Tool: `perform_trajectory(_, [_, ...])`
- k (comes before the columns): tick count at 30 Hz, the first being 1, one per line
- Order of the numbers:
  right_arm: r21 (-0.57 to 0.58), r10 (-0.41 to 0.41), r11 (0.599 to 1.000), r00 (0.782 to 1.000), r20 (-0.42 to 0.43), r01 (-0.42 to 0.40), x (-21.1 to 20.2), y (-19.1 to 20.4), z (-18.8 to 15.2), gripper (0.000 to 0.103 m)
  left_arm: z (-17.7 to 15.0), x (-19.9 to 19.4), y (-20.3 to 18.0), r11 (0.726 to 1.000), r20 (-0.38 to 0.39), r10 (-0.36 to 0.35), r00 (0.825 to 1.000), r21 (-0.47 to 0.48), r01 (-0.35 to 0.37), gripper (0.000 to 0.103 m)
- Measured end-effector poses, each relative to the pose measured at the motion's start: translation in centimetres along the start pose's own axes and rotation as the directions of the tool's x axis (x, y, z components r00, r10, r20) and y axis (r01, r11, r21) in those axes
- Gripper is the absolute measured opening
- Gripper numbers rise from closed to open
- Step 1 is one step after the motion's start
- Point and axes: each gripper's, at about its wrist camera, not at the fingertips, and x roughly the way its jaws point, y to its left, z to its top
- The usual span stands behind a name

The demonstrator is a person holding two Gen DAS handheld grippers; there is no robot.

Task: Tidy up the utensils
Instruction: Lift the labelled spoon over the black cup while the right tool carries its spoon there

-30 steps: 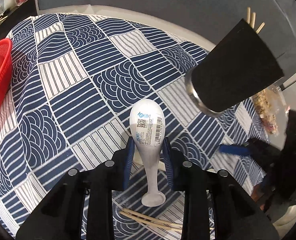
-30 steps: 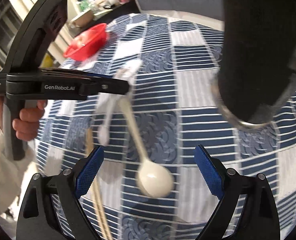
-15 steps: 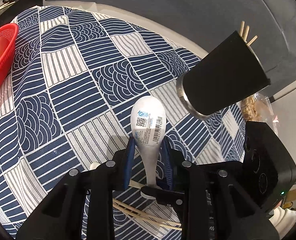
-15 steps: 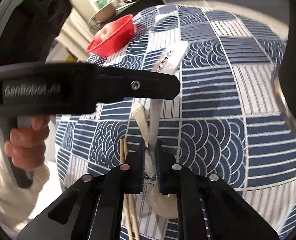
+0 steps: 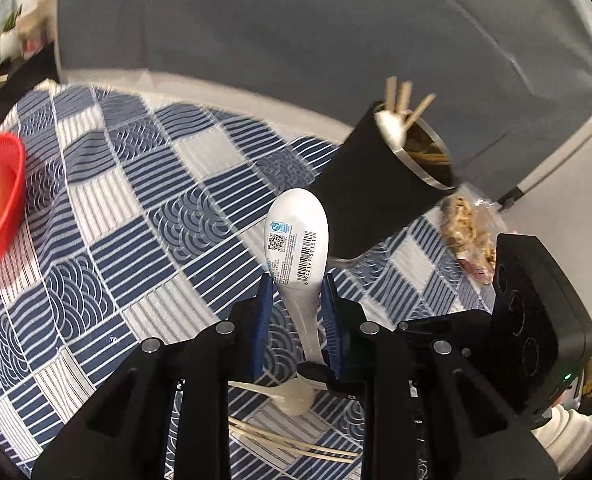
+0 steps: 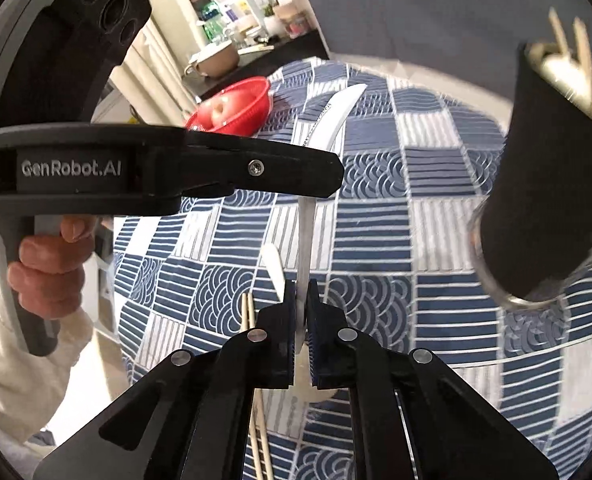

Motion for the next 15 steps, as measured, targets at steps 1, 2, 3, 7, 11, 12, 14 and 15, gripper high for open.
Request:
perform_trajectory(1, [-0.005, -0.004, 1.000, 1.000, 0.011, 0.004, -0.7, 0.1, 0.1, 0.005, 0.2, -0.6, -0.7, 1.000, 0.009, 0.005, 1.000, 0.017, -0.005, 0.025])
perform_trajectory(2, [-0.011, -0.012, 1.000, 1.000, 0.024, 0.012, -1.5, 0.2, 0.1, 0.005, 0.3, -1.1, -1.2, 1.000, 0.016, 0.005, 1.000, 0.029, -0.005, 0.025])
perform_trajectory(3, [-0.018, -0.017, 1.000, 0.999, 0.038, 0.018, -2.1, 0.5, 0.2, 0.005, 0.4, -1.4, -1.7, 0.999, 0.023, 0.006, 1.000, 0.039, -0.007, 0.025])
perform_trajectory(7, [-0.051, -0.041, 0.998, 0.995, 0.087, 0.046, -4.6, 1.4, 0.3, 0.005, 0.6, -3.7, -4.0, 0.995, 0.056, 0.021, 0.998, 0.096, -0.026, 0.025])
perform_trajectory(11, [-0.087, -0.062, 0.993, 0.988, 0.143, 0.075, -7.4, 2.0, 0.1, 0.005, 0.8, -5.8, -6.5, 0.988, 0.084, 0.035, 0.996, 0.146, -0.047, 0.025])
perform_trajectory(12, [-0.093, -0.068, 0.992, 0.986, 0.154, 0.083, -8.0, 2.2, 0.1, 0.005, 0.9, -6.1, -6.9, 0.986, 0.088, 0.039, 0.995, 0.156, -0.053, 0.025])
perform_trajectory(14, [-0.104, -0.077, 0.990, 0.981, 0.178, 0.097, -9.1, 2.3, 0.2, 0.005, 1.2, -7.0, -8.0, 0.982, 0.100, 0.045, 0.994, 0.180, -0.062, 0.025])
perform_trajectory(15, [-0.107, -0.083, 0.989, 0.978, 0.192, 0.105, -9.7, 2.2, 0.3, 0.005, 1.5, -7.4, -8.7, 0.978, 0.106, 0.047, 0.993, 0.195, -0.067, 0.025])
